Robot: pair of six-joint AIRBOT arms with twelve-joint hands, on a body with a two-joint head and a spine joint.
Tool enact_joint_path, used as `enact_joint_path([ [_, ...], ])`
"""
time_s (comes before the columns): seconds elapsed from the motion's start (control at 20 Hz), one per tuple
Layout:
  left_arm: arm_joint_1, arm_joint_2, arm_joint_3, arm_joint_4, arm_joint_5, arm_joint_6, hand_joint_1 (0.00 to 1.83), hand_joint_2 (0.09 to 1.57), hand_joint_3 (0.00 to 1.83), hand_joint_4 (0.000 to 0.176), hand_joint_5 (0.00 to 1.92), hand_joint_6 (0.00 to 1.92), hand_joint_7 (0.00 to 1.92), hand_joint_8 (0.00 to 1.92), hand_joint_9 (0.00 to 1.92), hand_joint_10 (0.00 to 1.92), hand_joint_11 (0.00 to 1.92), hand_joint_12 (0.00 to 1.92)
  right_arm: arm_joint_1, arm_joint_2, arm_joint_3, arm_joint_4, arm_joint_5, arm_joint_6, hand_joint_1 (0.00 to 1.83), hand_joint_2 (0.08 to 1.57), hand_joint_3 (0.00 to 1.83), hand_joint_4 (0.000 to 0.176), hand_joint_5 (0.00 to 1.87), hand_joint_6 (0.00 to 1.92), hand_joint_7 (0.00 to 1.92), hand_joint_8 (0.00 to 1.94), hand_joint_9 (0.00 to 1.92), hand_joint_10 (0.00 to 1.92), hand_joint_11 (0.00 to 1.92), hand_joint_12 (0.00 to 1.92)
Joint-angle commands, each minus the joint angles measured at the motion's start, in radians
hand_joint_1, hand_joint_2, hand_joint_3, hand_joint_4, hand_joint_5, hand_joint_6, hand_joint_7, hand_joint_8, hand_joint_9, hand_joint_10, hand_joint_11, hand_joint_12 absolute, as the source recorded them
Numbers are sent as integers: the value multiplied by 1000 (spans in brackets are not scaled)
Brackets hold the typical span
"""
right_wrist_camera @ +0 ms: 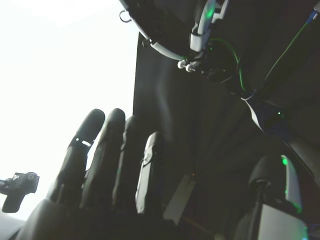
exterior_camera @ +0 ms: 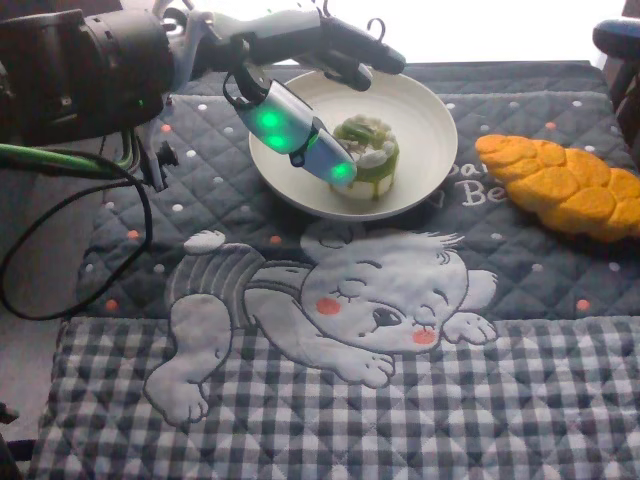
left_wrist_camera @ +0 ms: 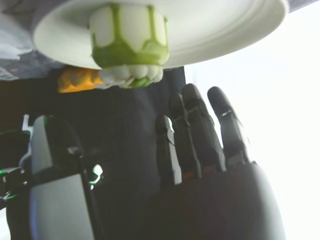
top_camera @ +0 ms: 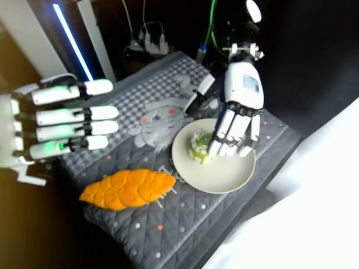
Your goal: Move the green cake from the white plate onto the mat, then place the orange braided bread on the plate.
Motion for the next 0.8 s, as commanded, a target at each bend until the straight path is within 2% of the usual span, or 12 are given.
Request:
enact_joint_path([
  [0.0,-15,-3,3,-18,-51,-11,938,741,0,156,498,2,618,2,531,4,0,1052,5,6,-1,33,116,6,747,715,7,110,445,1,503,2,465,3,0,1200],
  [0.05,-15,-9,3,4,-40,-13,915,740,0,168,500,1,622,2,537,5,0,1086,5,5,-1,32,116,6,744,724,7,107,439,0,494,1,459,0,0,1178],
  [0.1,-14,-12,3,11,-37,-13,884,735,0,174,500,1,632,5,526,1,0,1115,5,4,-1,32,116,6,751,714,2,114,453,6,501,4,462,2,0,1171],
  [0.2,-8,-27,10,24,-34,-13,847,735,0,176,504,1,634,4,527,2,0,1077,5,4,-1,29,117,6,742,695,0,115,459,2,520,5,476,5,0,1208],
  [0.3,0,-39,23,27,-30,-13,852,729,0,176,495,0,622,0,524,0,0,1054,5,4,-1,27,116,6,721,718,3,93,445,0,516,2,466,2,0,1191],
  [0.35,3,-46,31,30,-24,-13,848,732,0,176,481,0,608,0,518,0,0,1057,5,4,-1,26,116,6,732,711,0,90,449,1,521,2,471,3,0,1232],
  [0.4,6,-53,40,35,-15,-14,862,739,2,176,492,4,598,0,522,2,0,1089,5,4,-1,25,116,6,741,686,0,103,462,5,529,4,472,3,0,1239],
  [0.45,11,-61,50,37,-10,-14,840,749,4,176,496,5,608,5,545,12,0,1159,5,4,-1,24,116,6,733,693,0,104,456,2,527,3,471,3,0,1241],
  [0.5,15,-65,56,36,-9,-15,845,750,2,176,509,9,613,6,544,11,0,1143,5,4,-2,23,116,6,738,676,0,111,459,3,530,3,473,3,0,1235],
  [0.55,19,-72,63,35,-8,-18,866,753,3,176,517,12,618,7,546,12,0,1144,5,4,-2,22,116,6,747,679,0,101,453,1,529,2,472,2,0,1258],
  [0.7,32,-88,80,35,-8,-34,901,760,3,176,540,17,615,4,550,13,0,1111,5,4,-3,22,116,6,749,692,0,103,436,0,526,0,470,1,0,1261],
  [0.75,36,-95,88,35,-8,-39,920,766,3,176,551,18,615,3,555,13,0,1127,5,4,-3,22,116,6,753,707,6,98,434,0,529,2,476,3,0,1263],
])
